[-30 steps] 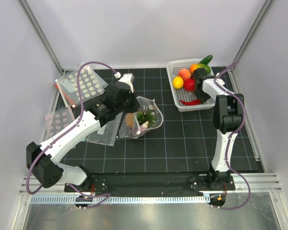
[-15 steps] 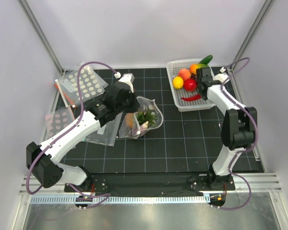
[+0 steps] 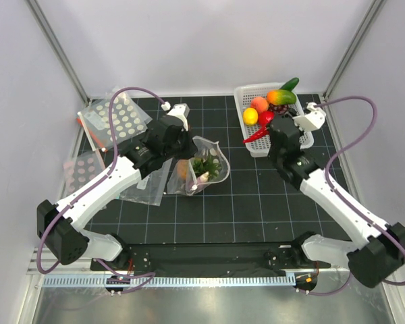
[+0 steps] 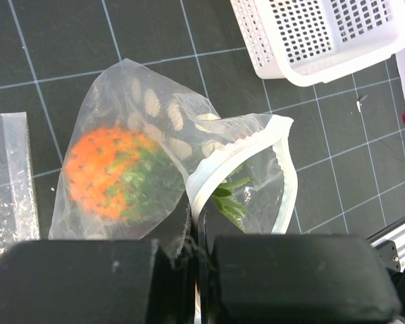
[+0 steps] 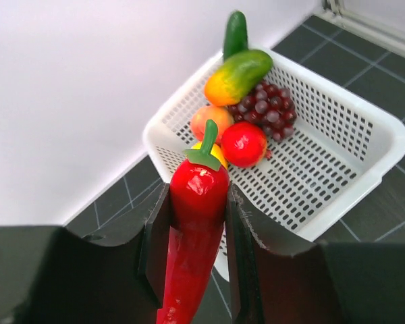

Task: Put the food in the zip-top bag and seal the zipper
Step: Place the fake vegetable in the zipper food storage bag.

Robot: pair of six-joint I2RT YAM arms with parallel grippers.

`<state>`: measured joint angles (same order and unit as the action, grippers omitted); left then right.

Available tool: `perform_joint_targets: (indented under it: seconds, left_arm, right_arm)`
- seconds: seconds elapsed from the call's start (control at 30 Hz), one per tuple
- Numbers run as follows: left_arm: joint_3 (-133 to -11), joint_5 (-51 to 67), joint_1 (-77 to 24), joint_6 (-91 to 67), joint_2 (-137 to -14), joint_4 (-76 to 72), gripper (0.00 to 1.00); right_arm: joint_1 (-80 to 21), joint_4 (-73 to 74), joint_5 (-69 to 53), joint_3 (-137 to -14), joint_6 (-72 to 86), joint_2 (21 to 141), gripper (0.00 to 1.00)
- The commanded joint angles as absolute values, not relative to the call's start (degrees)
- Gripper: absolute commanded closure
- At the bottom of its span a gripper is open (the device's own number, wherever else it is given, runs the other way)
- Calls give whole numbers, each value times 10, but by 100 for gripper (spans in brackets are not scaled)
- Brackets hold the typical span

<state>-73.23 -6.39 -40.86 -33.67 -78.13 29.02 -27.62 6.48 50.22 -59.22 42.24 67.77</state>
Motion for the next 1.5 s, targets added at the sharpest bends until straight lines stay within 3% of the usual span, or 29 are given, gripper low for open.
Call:
perform_joint_targets:
  seconds: [0.0,0.2,0.6,0.8,1.07,1.47]
  left_arm:
    - [-737,-47,-410,-339,-773,265,99]
    - [-737,-34,-410,-342,-777,258,99]
    - [-730,-4,-410,-351,-773,246,99]
    - [-725,32,-410,-359,-776,232,99]
    - [-728,82,-410,-366,-773,226,99]
    - [-731,214,-410,-396,-768,214,95]
  right_arm:
    - [-320,-36,592,-549,365,617,99]
    - [-452,-216,629,-445,234,556,99]
    - [-570,-565,390,-325,4,567,99]
    - [-574,-689,216,-263,-53,589,99]
    - [-574,-828,137,-212,-96,593,99]
    - [-573,-884,55,-183,-149,564,99]
